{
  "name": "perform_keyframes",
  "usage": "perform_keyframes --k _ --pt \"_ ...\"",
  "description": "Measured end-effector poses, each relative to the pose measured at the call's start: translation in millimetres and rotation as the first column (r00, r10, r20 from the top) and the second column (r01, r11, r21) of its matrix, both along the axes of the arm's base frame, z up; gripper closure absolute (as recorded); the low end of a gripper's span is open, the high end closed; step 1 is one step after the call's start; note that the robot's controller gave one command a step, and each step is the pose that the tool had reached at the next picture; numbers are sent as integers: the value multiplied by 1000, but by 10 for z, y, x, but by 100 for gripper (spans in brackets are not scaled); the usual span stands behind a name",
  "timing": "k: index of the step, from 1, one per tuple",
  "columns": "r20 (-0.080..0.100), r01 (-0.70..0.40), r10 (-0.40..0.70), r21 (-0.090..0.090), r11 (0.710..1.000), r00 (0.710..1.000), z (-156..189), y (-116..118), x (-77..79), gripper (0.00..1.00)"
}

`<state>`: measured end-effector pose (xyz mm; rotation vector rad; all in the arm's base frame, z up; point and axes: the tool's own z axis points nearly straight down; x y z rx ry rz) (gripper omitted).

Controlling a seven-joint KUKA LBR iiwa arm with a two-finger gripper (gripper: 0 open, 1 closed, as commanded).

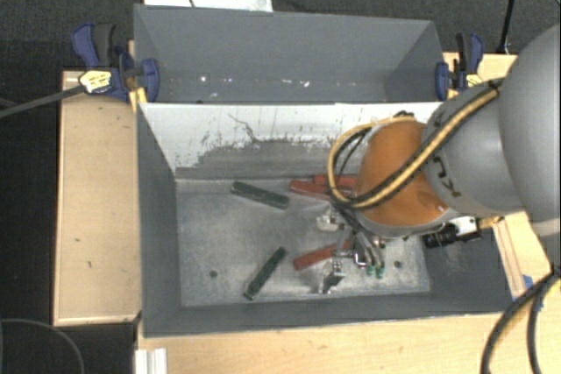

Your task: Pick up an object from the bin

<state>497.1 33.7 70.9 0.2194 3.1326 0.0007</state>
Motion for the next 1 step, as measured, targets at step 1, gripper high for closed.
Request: perform_keyframes --k 1 --pt "11 154 -154 2 988 988 38 125 -114 100"
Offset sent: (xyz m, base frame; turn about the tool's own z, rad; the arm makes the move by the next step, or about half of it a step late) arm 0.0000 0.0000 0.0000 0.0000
